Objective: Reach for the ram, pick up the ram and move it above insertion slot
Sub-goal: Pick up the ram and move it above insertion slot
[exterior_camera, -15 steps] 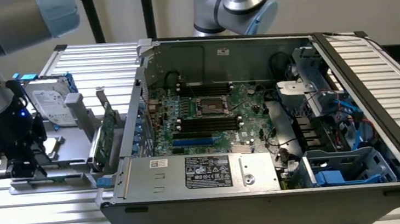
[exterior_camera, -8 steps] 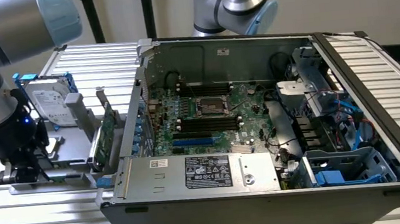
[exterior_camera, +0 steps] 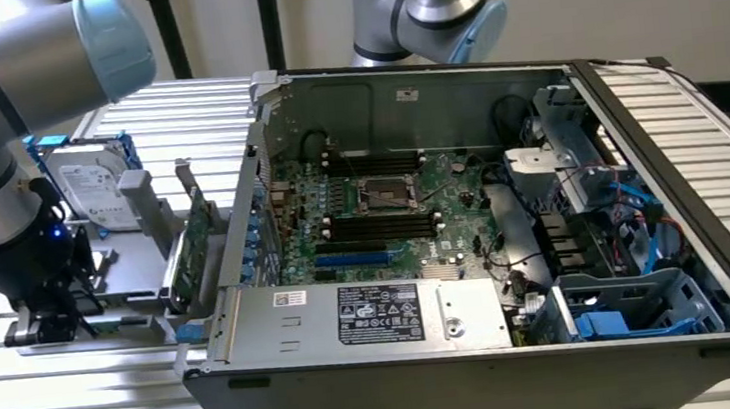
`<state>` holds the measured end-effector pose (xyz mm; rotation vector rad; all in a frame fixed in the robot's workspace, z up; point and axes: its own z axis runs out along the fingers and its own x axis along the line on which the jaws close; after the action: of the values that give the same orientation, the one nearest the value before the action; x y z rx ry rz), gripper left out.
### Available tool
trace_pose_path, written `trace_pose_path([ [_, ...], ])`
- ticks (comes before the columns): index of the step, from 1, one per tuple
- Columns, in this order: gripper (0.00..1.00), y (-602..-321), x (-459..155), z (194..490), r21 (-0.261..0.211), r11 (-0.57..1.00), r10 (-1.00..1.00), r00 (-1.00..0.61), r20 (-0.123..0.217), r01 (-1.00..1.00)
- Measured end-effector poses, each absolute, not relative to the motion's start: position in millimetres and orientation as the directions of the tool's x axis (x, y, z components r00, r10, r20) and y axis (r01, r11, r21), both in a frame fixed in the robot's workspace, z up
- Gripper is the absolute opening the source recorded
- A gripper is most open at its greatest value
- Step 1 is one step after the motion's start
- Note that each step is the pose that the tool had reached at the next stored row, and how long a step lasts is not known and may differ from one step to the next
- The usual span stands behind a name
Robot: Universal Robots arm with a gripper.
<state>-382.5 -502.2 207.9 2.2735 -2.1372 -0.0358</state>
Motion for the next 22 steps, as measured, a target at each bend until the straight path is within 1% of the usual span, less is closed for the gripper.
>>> trace_pose_path([
  [22, 0.36, -497.7, -384.9, 197.1, 0.040, -0.041, -0.999, 0.041, -0.005, -0.998],
])
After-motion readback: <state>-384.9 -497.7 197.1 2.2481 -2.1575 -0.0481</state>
